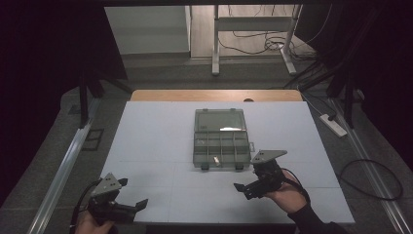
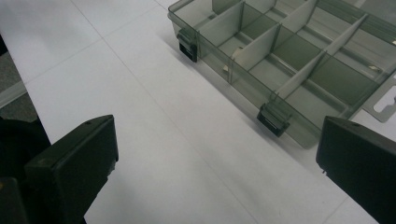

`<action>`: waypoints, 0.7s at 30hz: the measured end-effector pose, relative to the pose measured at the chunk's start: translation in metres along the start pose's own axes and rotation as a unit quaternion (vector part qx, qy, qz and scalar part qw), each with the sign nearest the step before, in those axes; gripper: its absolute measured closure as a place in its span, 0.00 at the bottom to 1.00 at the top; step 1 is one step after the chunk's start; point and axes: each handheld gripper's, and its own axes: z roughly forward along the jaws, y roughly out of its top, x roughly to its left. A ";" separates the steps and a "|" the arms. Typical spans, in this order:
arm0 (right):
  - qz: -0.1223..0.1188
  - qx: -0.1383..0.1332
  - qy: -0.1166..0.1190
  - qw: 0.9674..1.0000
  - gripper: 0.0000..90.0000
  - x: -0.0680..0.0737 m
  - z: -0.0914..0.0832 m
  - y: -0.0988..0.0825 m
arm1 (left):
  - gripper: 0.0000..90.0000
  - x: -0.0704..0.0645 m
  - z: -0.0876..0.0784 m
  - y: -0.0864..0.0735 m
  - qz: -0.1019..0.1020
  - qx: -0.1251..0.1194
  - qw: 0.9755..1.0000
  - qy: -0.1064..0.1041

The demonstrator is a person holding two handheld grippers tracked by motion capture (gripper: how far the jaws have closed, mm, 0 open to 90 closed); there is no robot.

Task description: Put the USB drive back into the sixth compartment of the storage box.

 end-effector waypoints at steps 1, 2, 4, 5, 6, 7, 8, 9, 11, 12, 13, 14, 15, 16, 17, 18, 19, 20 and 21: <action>-0.001 0.000 0.000 1.000 0.00 0.000 0.000 -0.001 | 0.00 0.000 0.000 0.000 0.000 0.000 1.000 0.000; 0.001 0.001 -0.001 1.000 0.00 0.000 -0.001 -0.002 | 0.00 0.000 0.000 0.000 0.000 0.000 1.000 0.000; 0.000 0.001 -0.002 1.000 0.00 0.001 -0.002 -0.004 | 0.00 0.000 0.000 0.000 0.000 0.000 1.000 0.000; 0.000 0.002 -0.003 1.000 0.00 0.001 -0.003 -0.004 | 0.00 0.000 0.000 0.000 0.000 0.000 1.000 0.000; 0.000 0.002 -0.004 1.000 0.00 0.001 -0.003 -0.005 | 0.00 0.000 0.000 0.000 0.000 0.000 1.000 0.000; 0.001 0.003 -0.005 1.000 0.00 0.001 -0.004 -0.006 | 0.00 0.000 0.000 0.000 0.000 0.000 1.000 0.000; 0.001 0.003 -0.007 1.000 0.00 0.000 -0.005 -0.008 | 0.00 0.000 0.000 0.000 0.000 0.000 1.000 0.000; 0.002 0.003 -0.007 1.000 0.00 0.000 -0.006 -0.009 | 0.00 0.000 0.000 0.000 0.000 0.000 1.000 0.000; 0.004 0.003 -0.011 1.000 0.00 0.000 -0.008 -0.011 | 0.00 0.000 0.000 0.000 0.000 0.000 1.000 0.000; 0.006 0.004 -0.013 1.000 0.00 -0.001 -0.009 -0.013 | 0.00 0.000 0.000 0.000 0.000 0.000 1.000 0.000; 0.006 0.004 -0.015 1.000 0.00 -0.001 -0.010 -0.014 | 0.00 0.000 0.000 0.000 0.000 0.000 1.000 0.000; 0.006 0.005 -0.018 1.000 0.00 -0.002 -0.011 -0.015 | 0.00 0.000 0.000 0.000 0.000 0.000 1.000 0.000; 0.008 0.005 -0.019 1.000 0.00 -0.002 -0.012 -0.017 | 0.00 0.000 0.000 0.000 0.000 0.000 1.000 0.000; 0.011 0.004 -0.020 1.000 0.00 -0.003 -0.013 -0.018 | 0.00 0.000 0.000 0.000 0.000 0.000 1.000 0.000; 0.012 0.003 -0.020 1.000 0.00 -0.003 -0.014 -0.019 | 0.00 0.000 0.000 0.000 -0.001 0.000 1.000 0.000; 0.014 0.003 -0.021 1.000 0.00 -0.004 -0.015 -0.020 | 0.00 0.000 0.000 0.000 -0.001 0.000 1.000 0.000; 0.015 0.002 -0.022 1.000 0.00 -0.004 -0.017 -0.022 | 0.00 0.000 0.000 0.000 -0.001 0.000 1.000 0.000; 0.016 0.002 -0.022 1.000 0.00 -0.004 -0.018 -0.023 | 0.00 0.000 0.000 0.000 -0.001 0.000 1.000 0.000; 0.017 0.002 -0.022 1.000 0.00 -0.004 -0.019 -0.024 | 0.00 0.000 0.000 0.000 -0.001 0.000 1.000 0.000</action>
